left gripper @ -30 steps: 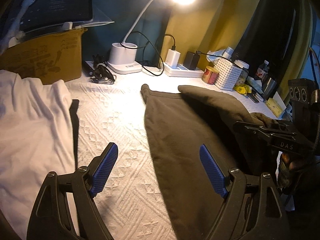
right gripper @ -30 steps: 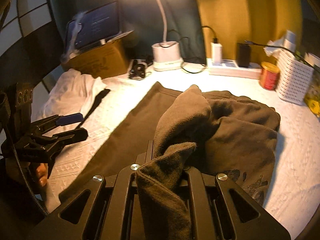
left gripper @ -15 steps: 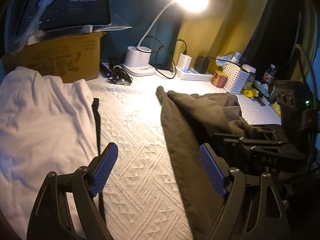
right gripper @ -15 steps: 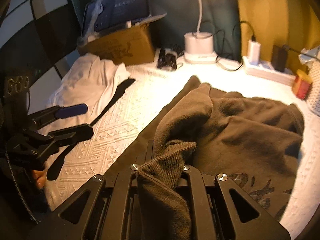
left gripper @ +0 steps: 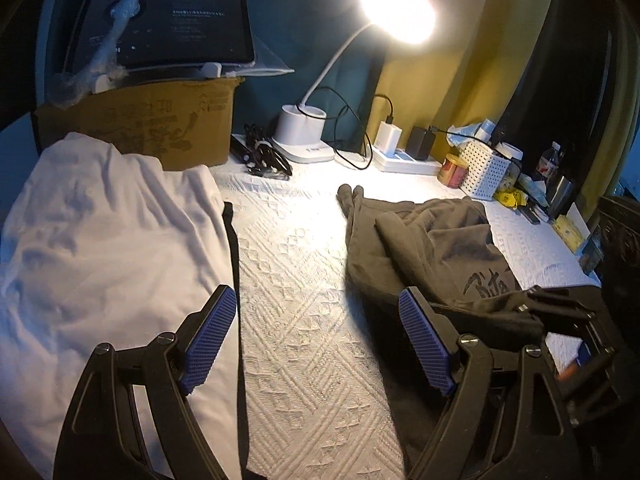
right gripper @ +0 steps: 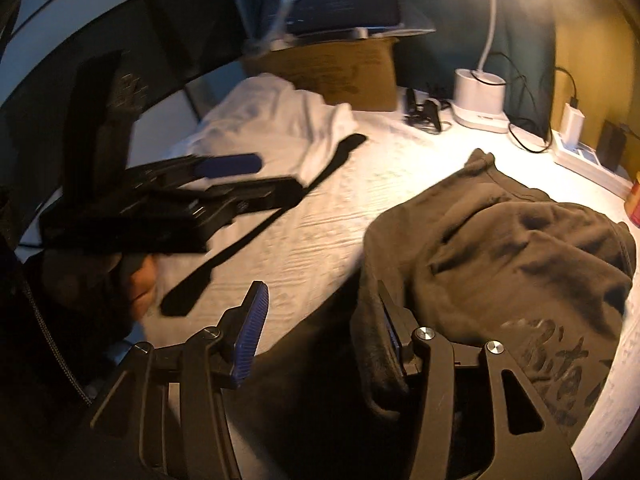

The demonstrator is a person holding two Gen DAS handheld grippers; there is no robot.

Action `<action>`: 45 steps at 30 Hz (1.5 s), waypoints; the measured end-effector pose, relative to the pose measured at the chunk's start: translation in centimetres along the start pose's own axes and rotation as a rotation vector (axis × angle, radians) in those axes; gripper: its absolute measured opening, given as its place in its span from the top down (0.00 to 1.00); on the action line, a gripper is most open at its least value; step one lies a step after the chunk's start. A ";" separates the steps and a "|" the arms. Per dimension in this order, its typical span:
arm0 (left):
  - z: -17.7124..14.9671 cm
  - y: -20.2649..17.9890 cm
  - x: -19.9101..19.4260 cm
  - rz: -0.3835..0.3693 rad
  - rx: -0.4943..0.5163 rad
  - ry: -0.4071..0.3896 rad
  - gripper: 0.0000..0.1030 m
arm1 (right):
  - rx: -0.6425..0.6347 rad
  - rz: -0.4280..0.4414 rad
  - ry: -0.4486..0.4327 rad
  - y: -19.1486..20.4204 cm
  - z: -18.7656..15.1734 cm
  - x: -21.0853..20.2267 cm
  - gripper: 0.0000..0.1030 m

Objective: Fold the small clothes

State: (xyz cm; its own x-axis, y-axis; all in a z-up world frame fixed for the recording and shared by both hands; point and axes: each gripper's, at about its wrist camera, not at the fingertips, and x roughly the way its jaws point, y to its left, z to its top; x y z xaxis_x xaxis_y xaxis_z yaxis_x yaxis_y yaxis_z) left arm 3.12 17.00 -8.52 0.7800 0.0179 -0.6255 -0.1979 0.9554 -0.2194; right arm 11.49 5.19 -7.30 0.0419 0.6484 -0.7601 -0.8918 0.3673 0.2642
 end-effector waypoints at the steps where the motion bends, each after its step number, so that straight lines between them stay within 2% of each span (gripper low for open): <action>1: 0.0 0.0 -0.2 0.001 -0.001 -0.004 0.19 | -0.005 0.000 -0.006 0.4 -0.2 -0.5 0.47; 12: 0.3 -3.4 -1.8 -0.057 0.055 -0.041 0.19 | 0.059 -0.047 -0.081 0.1 -2.8 -6.5 0.47; 14: 0.7 -4.2 -2.1 -0.068 0.067 -0.053 0.19 | 0.071 -0.033 -0.078 0.0 -3.3 -7.3 0.47; 15: 0.8 -4.6 -2.1 -0.075 0.075 -0.058 0.19 | 0.072 -0.035 -0.080 0.1 -3.3 -7.3 0.45; 16: 0.9 -5.0 -2.2 -0.080 0.084 -0.061 0.19 | 0.068 -0.041 -0.082 0.3 -3.3 -7.4 0.37; 19: 1.1 -6.1 -2.5 -0.097 0.107 -0.071 0.19 | 0.020 -0.100 -0.084 1.4 -2.9 -7.1 0.27; 23: 1.1 -6.5 -2.9 -0.104 0.113 -0.080 0.19 | -0.071 -0.261 -0.136 2.2 -1.4 -7.2 0.26; 27: 1.1 -5.9 -3.0 -0.090 0.106 -0.076 0.19 | -0.073 -0.258 -0.215 1.8 -0.2 -8.8 0.26; 30: 1.3 -5.6 -3.2 -0.093 0.095 -0.079 0.19 | -0.091 -0.275 -0.228 1.4 0.2 -9.9 0.26; 34: 1.6 -7.2 -2.5 -0.136 0.129 -0.068 0.19 | -0.025 -0.326 -0.227 -1.0 -0.8 -11.6 0.26; 38: 1.8 -10.5 -1.3 -0.194 0.204 -0.040 0.19 | 0.087 -0.405 -0.224 -4.6 -3.5 -14.1 0.26; 45: 0.8 -18.6 1.3 -0.300 0.430 0.032 0.19 | 0.295 -0.498 -0.206 -9.5 -9.4 -16.9 0.26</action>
State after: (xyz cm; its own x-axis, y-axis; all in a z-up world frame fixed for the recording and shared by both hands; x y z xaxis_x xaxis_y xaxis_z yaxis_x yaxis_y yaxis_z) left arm 8.35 -0.50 -4.66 0.7450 -0.2773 -0.6067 0.2979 0.9521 -0.0694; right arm 15.08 -15.55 -2.50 0.5336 0.4564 -0.7120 -0.5822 0.8089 0.0822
